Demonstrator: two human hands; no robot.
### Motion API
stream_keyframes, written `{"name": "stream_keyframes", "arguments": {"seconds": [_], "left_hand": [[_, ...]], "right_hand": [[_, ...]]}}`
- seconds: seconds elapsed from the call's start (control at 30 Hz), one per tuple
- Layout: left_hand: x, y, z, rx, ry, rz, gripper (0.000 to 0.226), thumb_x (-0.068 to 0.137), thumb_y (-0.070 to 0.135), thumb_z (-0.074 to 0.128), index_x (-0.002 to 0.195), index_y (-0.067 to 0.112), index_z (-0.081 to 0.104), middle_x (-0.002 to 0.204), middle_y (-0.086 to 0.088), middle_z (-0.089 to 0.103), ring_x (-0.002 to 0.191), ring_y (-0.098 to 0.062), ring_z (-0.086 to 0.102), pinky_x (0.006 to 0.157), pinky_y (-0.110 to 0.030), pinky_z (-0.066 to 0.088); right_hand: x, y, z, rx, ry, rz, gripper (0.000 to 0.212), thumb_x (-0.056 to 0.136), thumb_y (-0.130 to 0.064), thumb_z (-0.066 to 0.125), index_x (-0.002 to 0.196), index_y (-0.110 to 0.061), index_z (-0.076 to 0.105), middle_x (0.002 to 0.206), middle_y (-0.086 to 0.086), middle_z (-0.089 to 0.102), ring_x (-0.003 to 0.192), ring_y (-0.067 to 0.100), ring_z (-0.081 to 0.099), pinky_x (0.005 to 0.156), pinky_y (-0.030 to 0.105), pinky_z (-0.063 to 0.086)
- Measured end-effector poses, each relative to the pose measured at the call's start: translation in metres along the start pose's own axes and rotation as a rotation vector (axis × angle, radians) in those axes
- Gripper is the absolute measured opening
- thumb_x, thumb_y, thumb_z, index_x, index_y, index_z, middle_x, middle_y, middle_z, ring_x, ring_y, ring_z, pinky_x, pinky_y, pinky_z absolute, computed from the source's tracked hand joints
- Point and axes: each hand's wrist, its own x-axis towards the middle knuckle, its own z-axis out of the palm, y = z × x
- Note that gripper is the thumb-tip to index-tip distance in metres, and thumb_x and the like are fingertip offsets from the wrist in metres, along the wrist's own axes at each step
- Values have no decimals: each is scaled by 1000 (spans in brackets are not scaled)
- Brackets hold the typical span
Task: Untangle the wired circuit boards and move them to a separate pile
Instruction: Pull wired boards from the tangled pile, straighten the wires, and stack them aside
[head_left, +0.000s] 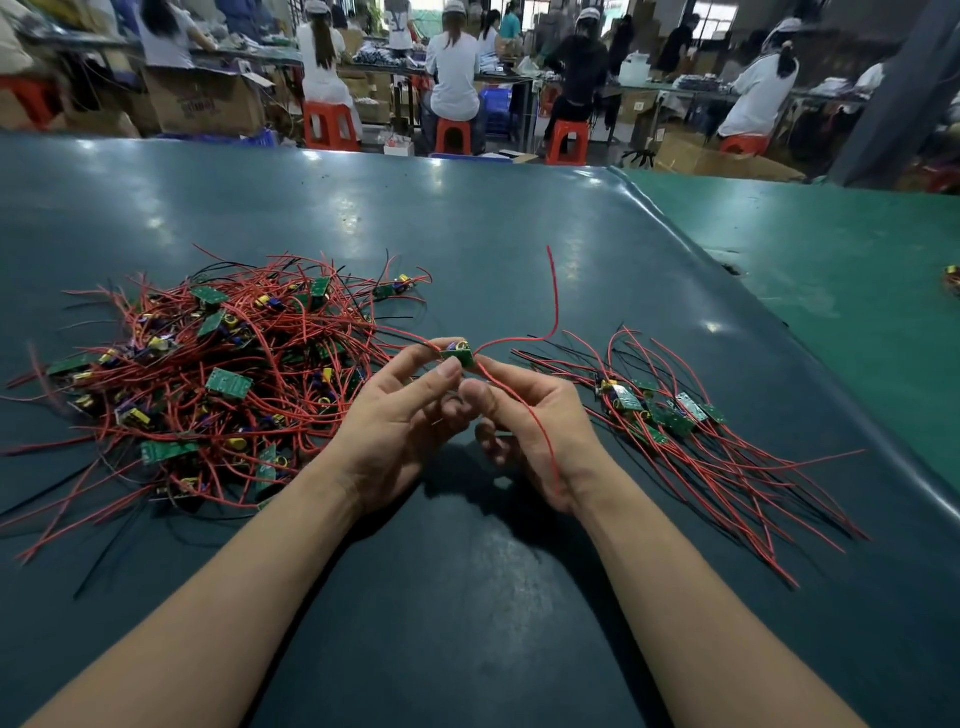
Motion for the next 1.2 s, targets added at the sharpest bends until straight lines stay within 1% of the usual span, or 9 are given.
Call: {"name": "stream_keyframes", "arguments": {"seconds": [0.17,0.33,0.43,0.53,0.67,0.8,1.0,1.13,1.2], "left_hand": [[-1,-1,4,102,-12,6,27,77,10,64,105,12,63,75,-8,68,53,-11,55,55,-19,51],[0,-4,3,126,21,30,28,74,8,66,101,10,63,73,-8,69,56,-14,60,58,-22,54],[2,-7,3,127,26,70,18,74,15,68,91,11,64,74,-8,69,60,-16,65,63,-24,56],[3,-10,1,217,77,205,21,72,16,72,90,10,65,79,-9,70,68,-19,66,70,-27,57],[4,-14,-3,526,145,383,27,80,4,74,104,8,62,90,-10,70,76,-14,70,75,-24,55],[3,-15,1,577,135,382,24,73,0,79,94,3,67,82,0,75,78,-12,71,75,-21,55],[1,-13,4,516,76,327,18,72,3,78,87,5,67,74,0,74,64,-13,69,63,-19,54],[-1,-10,4,505,19,291,23,68,14,77,86,6,67,74,1,72,60,-14,65,64,-22,54],[-1,-9,3,506,2,273,23,68,14,78,87,5,67,73,0,71,60,-15,64,65,-23,54]], "right_hand": [[2,0,0,-25,154,-94,21,72,-33,74,82,-15,78,65,-1,66,40,7,47,38,15,35],[5,-1,2,-14,236,-101,9,82,-19,72,88,-15,77,58,0,61,38,9,43,36,14,30],[6,-2,1,9,208,-83,9,88,-11,67,91,-13,76,56,-2,57,39,9,42,36,15,30],[6,-2,3,72,169,-19,7,90,-9,65,94,-7,71,61,1,62,40,9,45,35,16,32],[6,-1,3,58,193,63,20,91,-20,66,72,-15,72,58,-2,59,40,9,46,35,16,34],[7,2,3,1,228,-35,16,95,-17,61,87,-8,72,53,-5,52,39,7,42,34,16,31],[10,-2,-3,83,307,-45,16,84,-19,73,71,-12,76,56,0,57,37,5,39,35,15,28],[11,-4,-6,111,341,-27,17,66,-31,77,64,-14,77,56,1,61,37,4,40,36,15,28],[13,-7,-9,123,388,-44,18,65,-31,78,61,-14,75,57,0,63,37,4,40,35,15,28]]}}
